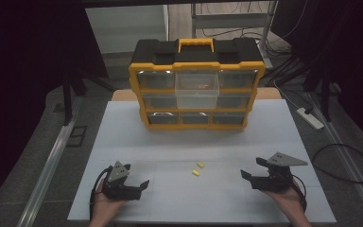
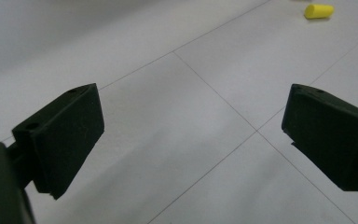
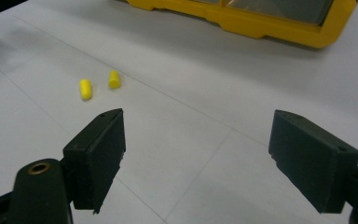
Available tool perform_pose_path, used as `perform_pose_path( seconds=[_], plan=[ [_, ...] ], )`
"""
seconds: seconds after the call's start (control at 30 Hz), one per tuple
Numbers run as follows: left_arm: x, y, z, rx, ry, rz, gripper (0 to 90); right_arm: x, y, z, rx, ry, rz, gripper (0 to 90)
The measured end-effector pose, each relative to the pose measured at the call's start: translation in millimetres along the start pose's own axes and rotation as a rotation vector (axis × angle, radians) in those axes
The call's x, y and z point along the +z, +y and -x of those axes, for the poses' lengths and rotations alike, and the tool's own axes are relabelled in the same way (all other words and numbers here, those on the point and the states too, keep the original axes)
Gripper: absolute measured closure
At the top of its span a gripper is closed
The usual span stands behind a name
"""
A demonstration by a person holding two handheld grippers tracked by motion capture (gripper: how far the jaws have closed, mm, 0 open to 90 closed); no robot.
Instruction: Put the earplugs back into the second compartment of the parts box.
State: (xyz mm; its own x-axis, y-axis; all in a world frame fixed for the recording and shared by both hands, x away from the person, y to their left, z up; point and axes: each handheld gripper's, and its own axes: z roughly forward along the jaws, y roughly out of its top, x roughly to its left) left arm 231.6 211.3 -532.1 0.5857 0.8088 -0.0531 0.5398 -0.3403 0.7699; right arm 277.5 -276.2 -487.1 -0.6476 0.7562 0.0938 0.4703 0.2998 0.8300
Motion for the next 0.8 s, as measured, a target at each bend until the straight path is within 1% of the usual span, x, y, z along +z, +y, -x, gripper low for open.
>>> perform_pose_path(
  seconds=[0.23, 0.53, 0.8],
  plan=[
    [0.1, -0.1, 0.4, 0.000, 0.001, -0.001, 5.9, 7.1, 8.8, -4.7, -0.008, 0.008, -0.014, 19.7],
    [0.6, -0.1, 1.1, 0.001, -0.001, -0.003, 5.9, 14.3, 15.7, -12.3, -0.037, 0.015, -0.035, 19.7],
    [0.5, -0.1, 0.7, 0.001, -0.002, -0.001, 6.0, 27.3, 27.4, -22.1, -0.069, 0.032, -0.052, 20.2]
  ],
)
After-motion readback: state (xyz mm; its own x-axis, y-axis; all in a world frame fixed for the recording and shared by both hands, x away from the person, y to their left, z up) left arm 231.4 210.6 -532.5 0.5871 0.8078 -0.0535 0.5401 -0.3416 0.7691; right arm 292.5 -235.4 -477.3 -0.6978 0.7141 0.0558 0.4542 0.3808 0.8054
